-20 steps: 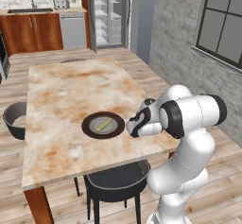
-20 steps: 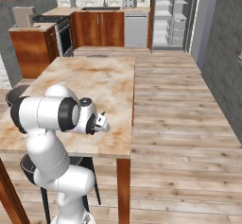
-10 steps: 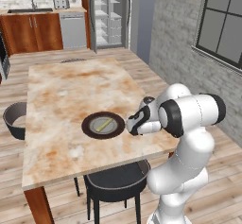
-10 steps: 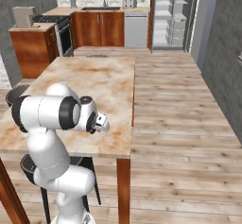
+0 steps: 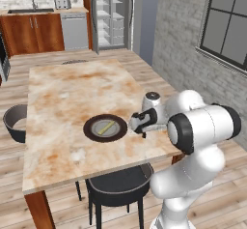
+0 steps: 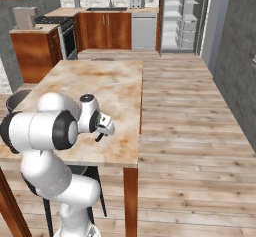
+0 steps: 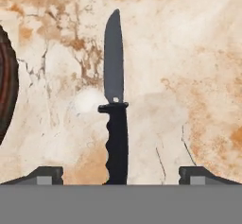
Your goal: Retrieve the butter from the fridge and place it on a plate on the dining table. Then retrieve the butter knife by the fridge and place it near the plate.
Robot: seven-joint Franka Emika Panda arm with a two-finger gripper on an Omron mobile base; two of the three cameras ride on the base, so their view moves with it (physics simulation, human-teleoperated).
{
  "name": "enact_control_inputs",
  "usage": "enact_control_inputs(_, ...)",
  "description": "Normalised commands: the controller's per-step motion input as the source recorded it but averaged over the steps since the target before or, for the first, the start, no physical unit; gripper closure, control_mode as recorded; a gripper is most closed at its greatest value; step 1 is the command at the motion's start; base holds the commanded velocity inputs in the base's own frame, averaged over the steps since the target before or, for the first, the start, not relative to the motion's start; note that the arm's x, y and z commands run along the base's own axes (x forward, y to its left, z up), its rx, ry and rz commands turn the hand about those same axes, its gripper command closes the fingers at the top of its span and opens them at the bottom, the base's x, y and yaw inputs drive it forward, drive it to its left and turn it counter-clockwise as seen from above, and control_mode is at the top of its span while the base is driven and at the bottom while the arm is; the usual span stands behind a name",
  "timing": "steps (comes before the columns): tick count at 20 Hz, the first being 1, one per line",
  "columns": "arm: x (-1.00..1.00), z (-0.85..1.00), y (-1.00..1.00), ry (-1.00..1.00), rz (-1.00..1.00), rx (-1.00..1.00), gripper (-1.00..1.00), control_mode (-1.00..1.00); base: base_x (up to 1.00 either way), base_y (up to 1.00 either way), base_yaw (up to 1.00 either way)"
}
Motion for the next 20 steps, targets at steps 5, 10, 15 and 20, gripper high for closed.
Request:
enact_control_inputs(5,-0.83,1.00,-0.03,0.12,-0.02,0.00,-1.00,-1.00,0.00,0.00,0.00)
enact_control_inputs(10,-1.00,1.00,0.00,0.03,0.00,0.00,-1.00,-1.00,0.00,0.00,0.00)
enact_control_inputs(15,-0.98,0.96,-0.01,0.01,0.00,0.01,-1.00,-1.00,0.00,0.00,0.00)
enact_control_inputs(20,-0.58,0.11,-0.43,0.00,0.01,0.15,-1.00,-1.00,0.00,0.00,0.00)
